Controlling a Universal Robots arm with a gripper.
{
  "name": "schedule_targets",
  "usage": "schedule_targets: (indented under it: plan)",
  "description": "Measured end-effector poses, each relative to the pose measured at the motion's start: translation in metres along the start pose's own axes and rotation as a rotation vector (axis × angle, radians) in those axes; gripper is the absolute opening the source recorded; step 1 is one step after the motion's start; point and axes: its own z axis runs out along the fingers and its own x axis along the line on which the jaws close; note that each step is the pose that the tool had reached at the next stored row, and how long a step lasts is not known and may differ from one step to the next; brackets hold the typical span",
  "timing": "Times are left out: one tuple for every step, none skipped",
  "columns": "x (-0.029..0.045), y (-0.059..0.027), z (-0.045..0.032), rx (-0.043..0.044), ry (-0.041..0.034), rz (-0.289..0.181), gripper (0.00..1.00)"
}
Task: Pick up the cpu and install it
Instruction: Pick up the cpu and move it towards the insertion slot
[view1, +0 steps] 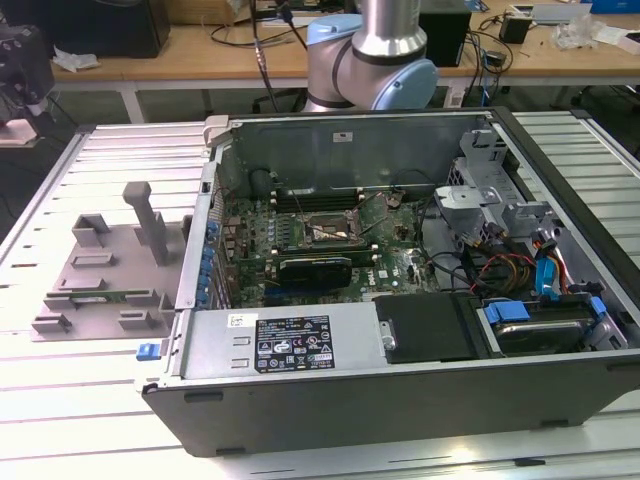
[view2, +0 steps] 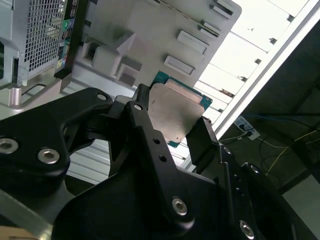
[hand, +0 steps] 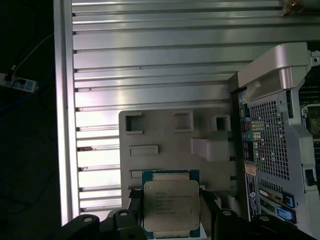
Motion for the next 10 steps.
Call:
schedule_targets:
  plan:
    - [-0.0034, 0.0002, 0.0002, 0.0, -0.0001, 0.0, 0.54]
    - [-0.0072, 0.0004, 0.0003, 0.0, 0.0, 0.0, 0.54]
    - [-0.01, 0.0006, 0.0005, 0.0, 0.0, 0.0, 0.54]
    - [-0.0118, 0.0007, 0.0006, 0.0, 0.0, 0.0, 0.54]
    - [-0.0151, 0.0009, 0.0007, 0.0, -0.0001, 0.0, 0.54]
    - [-0.0187, 0.0012, 0.0009, 0.0, 0.0, 0.0, 0.54]
    - [-0.0226, 0.0014, 0.0011, 0.0, 0.0, 0.0, 0.54]
    - [-0.0263, 0.0016, 0.0012, 0.0, 0.0, 0.0, 0.54]
    - [-0.0317, 0.0019, 0.0015, 0.0, -0.0001, 0.0, 0.54]
    - [-0.0356, 0.0022, 0.0017, 0.0, 0.0, 0.0, 0.54]
